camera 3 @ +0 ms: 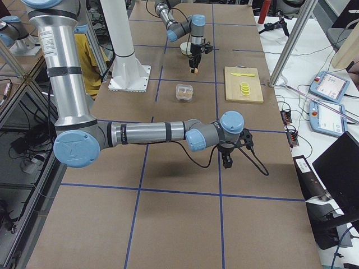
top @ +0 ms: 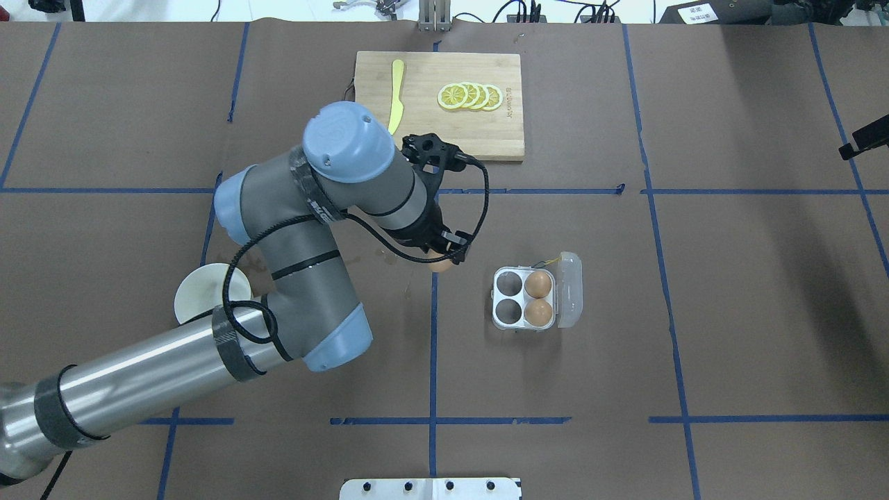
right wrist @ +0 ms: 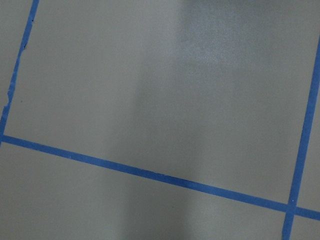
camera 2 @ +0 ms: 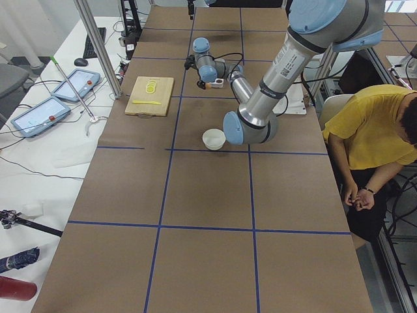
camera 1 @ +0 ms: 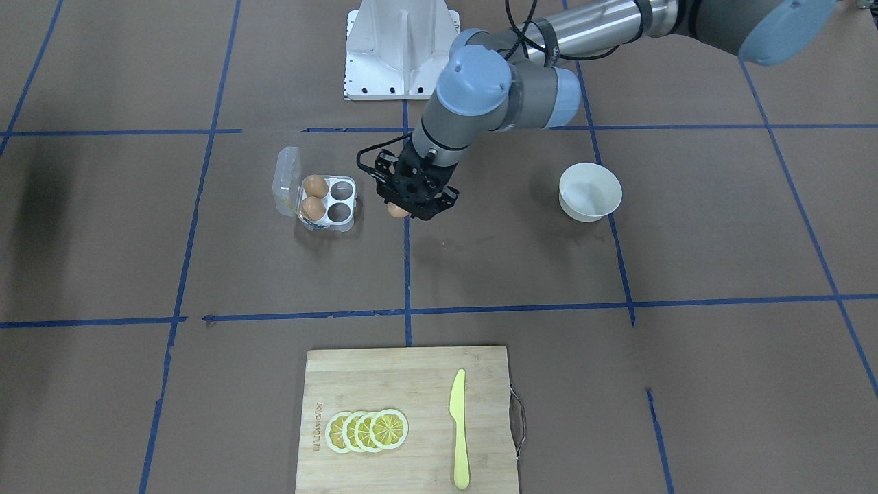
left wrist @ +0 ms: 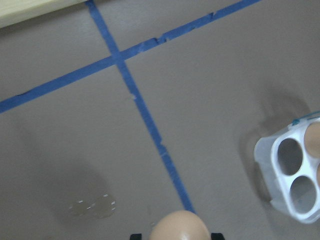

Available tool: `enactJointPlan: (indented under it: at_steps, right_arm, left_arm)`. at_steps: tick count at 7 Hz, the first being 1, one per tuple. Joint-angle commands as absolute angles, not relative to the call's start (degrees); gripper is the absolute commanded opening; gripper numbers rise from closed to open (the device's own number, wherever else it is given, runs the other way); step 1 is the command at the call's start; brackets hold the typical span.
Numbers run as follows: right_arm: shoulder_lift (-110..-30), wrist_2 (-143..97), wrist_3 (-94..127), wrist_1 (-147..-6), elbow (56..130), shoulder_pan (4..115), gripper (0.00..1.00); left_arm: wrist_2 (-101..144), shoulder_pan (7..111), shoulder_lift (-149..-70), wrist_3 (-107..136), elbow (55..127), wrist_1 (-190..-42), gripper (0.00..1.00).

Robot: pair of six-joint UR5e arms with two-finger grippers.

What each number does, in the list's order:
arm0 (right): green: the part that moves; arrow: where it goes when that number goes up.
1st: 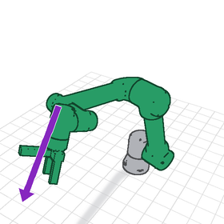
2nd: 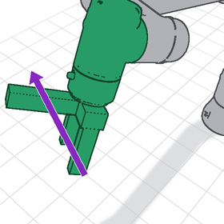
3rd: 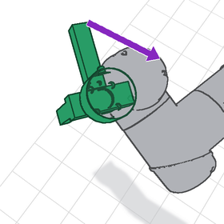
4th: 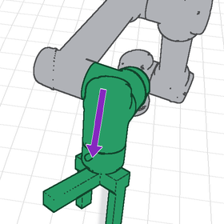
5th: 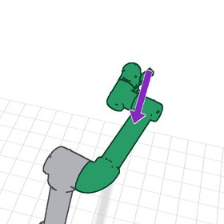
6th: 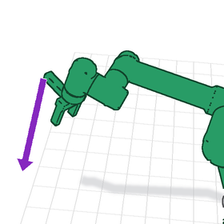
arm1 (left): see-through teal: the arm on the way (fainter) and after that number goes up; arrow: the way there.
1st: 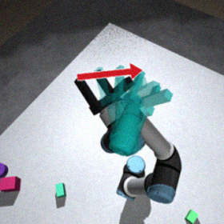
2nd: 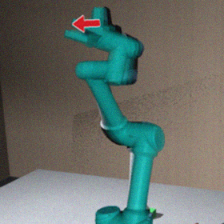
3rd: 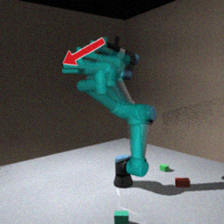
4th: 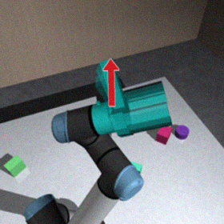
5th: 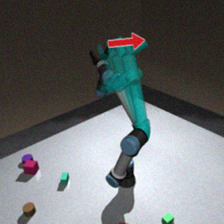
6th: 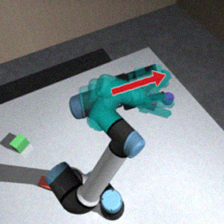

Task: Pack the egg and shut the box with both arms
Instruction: 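Lift the egg and carry it with the left gripper to the carton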

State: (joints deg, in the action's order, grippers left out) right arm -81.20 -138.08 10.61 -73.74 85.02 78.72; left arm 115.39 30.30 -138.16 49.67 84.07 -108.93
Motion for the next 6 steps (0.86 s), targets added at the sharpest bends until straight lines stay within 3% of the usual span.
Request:
enactJointPlan:
  at_steps: [1,6]
  right_arm:
    - [-81.12,-138.08,10.63,-73.65,85.08,78.66,1.0]
    - [-81.21,-138.08,11.16,-73.65,85.78,78.75,1.0]
  left_arm:
    - [105.95,24.89,-140.7,50.54,83.06,-110.3,0.0]
    - [94.5,18.64,-143.26,53.26,80.68,-112.41,0.0]
